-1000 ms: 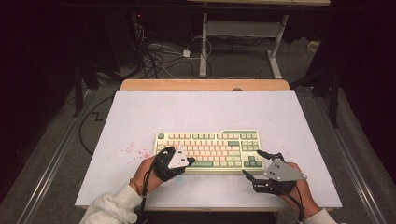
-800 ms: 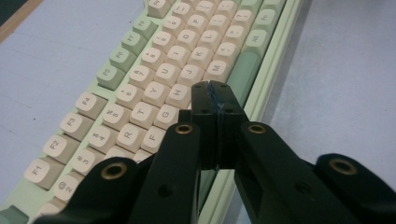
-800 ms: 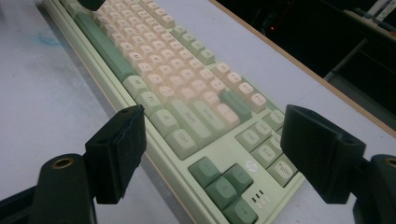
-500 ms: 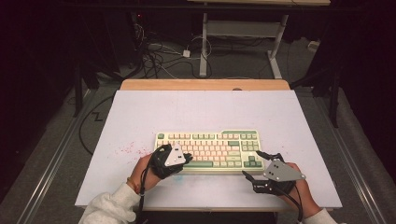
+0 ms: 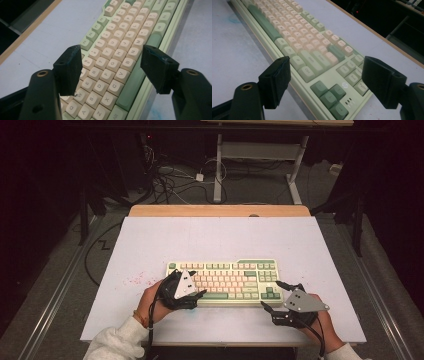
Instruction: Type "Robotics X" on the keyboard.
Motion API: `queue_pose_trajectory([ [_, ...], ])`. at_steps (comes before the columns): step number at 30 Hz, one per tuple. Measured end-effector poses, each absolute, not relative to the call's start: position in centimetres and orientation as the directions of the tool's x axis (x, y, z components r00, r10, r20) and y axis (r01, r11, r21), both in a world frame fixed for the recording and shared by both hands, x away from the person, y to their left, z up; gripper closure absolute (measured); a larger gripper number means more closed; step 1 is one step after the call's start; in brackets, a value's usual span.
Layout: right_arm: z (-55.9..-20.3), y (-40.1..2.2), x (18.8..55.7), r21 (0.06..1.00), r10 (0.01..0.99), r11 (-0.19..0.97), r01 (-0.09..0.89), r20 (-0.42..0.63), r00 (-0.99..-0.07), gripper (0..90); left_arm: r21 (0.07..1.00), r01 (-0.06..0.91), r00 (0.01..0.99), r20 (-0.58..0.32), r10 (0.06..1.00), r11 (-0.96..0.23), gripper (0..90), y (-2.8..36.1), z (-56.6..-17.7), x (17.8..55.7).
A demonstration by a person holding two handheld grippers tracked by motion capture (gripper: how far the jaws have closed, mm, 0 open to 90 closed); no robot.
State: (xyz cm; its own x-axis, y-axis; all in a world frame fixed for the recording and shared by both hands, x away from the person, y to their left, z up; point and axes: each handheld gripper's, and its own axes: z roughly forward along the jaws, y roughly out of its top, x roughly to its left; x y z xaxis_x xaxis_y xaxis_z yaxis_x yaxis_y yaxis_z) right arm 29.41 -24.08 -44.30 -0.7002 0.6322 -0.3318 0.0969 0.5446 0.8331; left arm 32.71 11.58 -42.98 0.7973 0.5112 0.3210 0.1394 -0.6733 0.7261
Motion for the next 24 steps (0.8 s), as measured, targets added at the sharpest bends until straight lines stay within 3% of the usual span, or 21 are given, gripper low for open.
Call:
queue_pose_trajectory([
  [2, -44.3, -24.2, 29.5, 0.833, 0.634, 0.544, 0.099, -0.331, -0.698, 24.4, 0.736, 0.137, 0.787, 0.325, 0.524, -0.663, 24.8, 11.6, -43.1, 32.6],
  [6, -44.3, -24.4, 29.6, 0.838, 0.642, 0.536, 0.107, -0.322, -0.696, 25.2, 0.760, 0.121, 0.778, 0.327, 0.536, -0.638, 18.7, 11.8, -43.0, 32.5],
  [21, -43.8, -24.7, 29.6, 0.841, 0.634, 0.531, 0.103, -0.313, -0.707, 28.3, 0.775, 0.124, 0.753, 0.333, 0.568, -0.620, 18.5, 14.0, -43.1, 31.9],
  [24, -43.8, -24.6, 29.6, 0.837, 0.634, 0.535, 0.110, -0.312, -0.707, 32.4, 0.780, 0.134, 0.747, 0.326, 0.579, -0.612, 18.5, 14.6, -43.2, 31.7],
])
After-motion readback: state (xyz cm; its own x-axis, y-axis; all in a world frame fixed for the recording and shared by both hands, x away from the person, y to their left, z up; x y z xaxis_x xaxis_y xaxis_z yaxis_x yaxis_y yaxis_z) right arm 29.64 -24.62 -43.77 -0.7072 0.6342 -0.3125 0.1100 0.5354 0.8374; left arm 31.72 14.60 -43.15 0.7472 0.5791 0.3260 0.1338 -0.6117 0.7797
